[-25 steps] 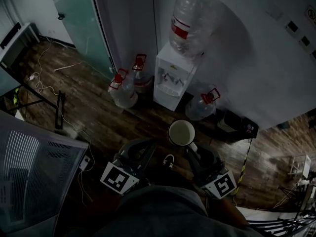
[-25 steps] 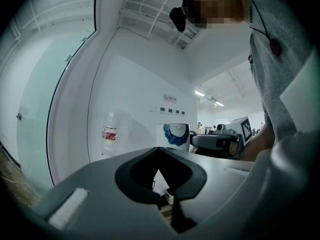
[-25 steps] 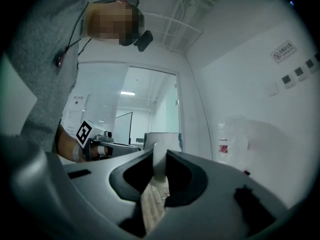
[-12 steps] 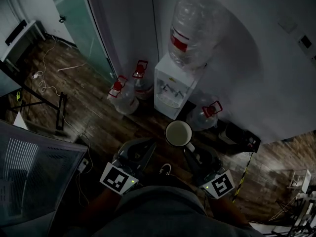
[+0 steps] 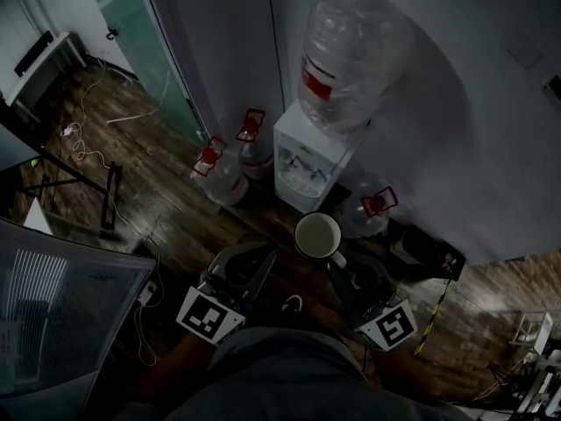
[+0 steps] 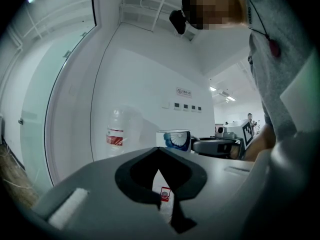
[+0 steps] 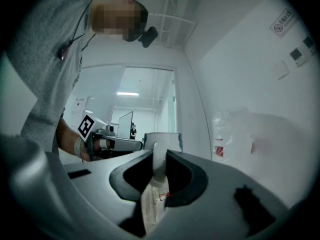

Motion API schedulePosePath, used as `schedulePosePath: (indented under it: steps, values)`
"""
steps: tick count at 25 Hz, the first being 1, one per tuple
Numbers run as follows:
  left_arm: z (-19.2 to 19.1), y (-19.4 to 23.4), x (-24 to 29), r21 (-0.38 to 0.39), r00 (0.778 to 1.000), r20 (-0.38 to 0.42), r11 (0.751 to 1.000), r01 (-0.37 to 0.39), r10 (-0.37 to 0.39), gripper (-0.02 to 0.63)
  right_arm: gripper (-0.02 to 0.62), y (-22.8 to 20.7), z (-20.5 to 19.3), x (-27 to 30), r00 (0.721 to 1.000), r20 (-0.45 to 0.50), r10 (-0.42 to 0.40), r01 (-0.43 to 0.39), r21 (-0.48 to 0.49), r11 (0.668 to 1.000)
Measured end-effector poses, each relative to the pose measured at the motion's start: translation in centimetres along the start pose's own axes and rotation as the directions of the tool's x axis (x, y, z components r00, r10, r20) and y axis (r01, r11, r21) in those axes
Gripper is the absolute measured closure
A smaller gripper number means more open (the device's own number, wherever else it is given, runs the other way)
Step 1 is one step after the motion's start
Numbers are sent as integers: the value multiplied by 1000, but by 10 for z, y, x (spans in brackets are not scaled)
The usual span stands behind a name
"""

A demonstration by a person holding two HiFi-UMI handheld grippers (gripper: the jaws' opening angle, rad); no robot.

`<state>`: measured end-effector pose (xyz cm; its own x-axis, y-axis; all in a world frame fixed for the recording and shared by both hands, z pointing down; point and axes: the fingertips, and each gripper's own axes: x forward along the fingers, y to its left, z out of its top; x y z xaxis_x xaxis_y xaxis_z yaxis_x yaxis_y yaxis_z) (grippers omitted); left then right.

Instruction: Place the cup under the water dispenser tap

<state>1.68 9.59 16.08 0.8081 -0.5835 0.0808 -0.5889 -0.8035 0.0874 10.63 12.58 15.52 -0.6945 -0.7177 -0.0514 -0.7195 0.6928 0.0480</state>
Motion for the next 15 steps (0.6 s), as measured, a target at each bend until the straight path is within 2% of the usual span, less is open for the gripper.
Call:
schedulePosePath:
  steps: [6, 15]
  values:
    - [-3, 24, 19, -3, 1000, -1, 1000, 22, -22, 598, 534, -17, -8, 19, 999, -19, -29, 29, 0, 1000]
    - [-4, 87, 48, -5, 991, -8, 991, 131, -131, 598, 534, -42, -19, 75, 989, -28, -147, 148, 21, 989]
